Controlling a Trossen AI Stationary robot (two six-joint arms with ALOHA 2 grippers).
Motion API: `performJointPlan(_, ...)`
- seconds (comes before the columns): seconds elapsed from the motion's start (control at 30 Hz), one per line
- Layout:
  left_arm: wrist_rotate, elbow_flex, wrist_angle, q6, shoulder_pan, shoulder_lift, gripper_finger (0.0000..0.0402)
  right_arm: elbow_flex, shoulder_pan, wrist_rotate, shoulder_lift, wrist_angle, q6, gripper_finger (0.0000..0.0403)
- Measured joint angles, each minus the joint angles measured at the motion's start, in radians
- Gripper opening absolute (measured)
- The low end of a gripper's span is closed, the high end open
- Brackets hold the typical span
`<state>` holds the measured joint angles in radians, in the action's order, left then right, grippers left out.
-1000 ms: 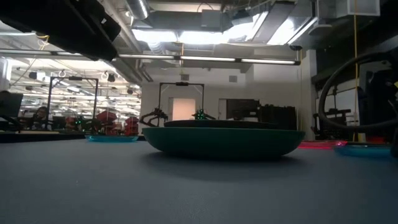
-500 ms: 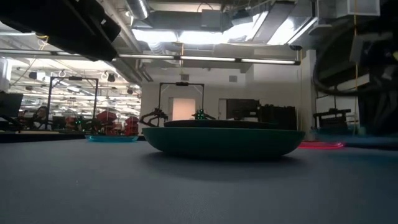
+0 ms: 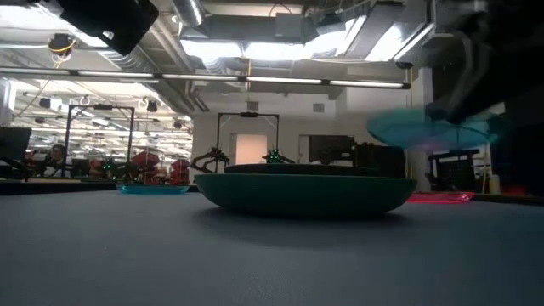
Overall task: Stack plastic plates
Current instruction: Stack the right blue plate on top of the black plate
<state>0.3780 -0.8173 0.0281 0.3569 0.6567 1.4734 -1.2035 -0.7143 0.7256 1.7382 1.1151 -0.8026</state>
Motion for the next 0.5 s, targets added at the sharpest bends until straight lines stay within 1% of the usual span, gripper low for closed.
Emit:
performJointPlan(0.17,-0.002,0.000,-0.015,0.000,0.000,0.000,0.0111,-0.021,0.046,0.000,0.000,-0.181,0.266,0.0000)
performJointPlan(0.3,-0.002,0.000,-0.015,0.000,0.000,0.000,0.0111,-0.012,0.084,-0.045,0.000,-0.358,0.476,0.0000)
performJointPlan(0.5,0.004,0.000,-0.015,0.000,0.000,0.000,0.0111,-0.012,0.134,-0.066,0.000,-0.479,0.643,0.0000)
